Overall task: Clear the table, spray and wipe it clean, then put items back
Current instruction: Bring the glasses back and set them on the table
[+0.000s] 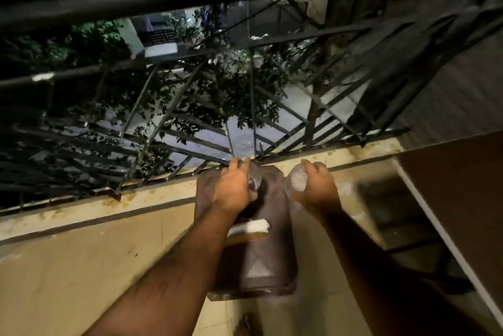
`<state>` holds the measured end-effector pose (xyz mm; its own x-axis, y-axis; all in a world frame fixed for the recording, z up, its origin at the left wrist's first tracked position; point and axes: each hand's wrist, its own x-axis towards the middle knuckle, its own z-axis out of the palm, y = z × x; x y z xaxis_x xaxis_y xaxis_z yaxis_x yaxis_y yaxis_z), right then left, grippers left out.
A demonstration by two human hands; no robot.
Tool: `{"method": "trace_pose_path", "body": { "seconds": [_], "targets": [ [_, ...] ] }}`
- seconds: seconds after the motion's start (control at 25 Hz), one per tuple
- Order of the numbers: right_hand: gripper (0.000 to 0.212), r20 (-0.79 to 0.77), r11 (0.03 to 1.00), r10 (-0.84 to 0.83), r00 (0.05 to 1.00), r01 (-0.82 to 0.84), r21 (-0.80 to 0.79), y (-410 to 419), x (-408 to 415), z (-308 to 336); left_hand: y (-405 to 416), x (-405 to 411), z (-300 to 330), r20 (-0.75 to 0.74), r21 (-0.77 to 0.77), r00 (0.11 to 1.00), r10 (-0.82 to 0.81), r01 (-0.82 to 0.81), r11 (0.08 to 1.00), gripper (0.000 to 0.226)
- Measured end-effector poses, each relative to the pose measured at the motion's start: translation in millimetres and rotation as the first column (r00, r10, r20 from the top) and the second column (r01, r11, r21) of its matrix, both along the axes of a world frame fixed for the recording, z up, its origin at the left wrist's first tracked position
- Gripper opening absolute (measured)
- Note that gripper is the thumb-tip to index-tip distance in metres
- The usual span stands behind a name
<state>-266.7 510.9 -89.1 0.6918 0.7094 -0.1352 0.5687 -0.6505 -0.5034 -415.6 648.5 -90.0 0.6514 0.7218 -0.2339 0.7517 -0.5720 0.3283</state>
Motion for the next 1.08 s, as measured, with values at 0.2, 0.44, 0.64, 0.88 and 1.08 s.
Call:
{"method": "trace_pose_path", "body": {
  "seconds": [0.2,0.44,0.64,0.88,1.08],
  "targets": [
    [0.085,0.036,0.991,-0.128,0.991,0.129,-0.019,-141.0,67.2,130.3,-106.2,72.2,127.6,0.091,0.041,0.978,-0.187,0.184,0.982,0.089],
    [0.087,0.122,0.941,-0.337,0.933,0.336,0.034,-339.2,127.5,228.6,-272.2,181.7,219.0,0.154,0.086,0.894,-0.42,0.411,0.907,0.093],
    [0.088,0.133,0.819,-0.573,0.808,0.57,0.063,-479.7,151.6,258.0,-398.6,258.1,247.2,0.152,0.075,0.78,-0.607,0.603,0.794,0.096],
    [0.09,0.09,0.62,-0.783,0.616,0.784,0.029,-591.2,167.2,251.3,-499.5,330.5,250.9,0.124,0.087,0.616,-0.778,0.774,0.627,0.094],
    [0.09,0.015,0.502,-0.865,0.502,0.865,0.008,-634.8,199.4,231.3,-553.1,404.2,231.4,0.067,0.061,0.486,-0.871,0.87,0.49,0.094]
  ]
}}
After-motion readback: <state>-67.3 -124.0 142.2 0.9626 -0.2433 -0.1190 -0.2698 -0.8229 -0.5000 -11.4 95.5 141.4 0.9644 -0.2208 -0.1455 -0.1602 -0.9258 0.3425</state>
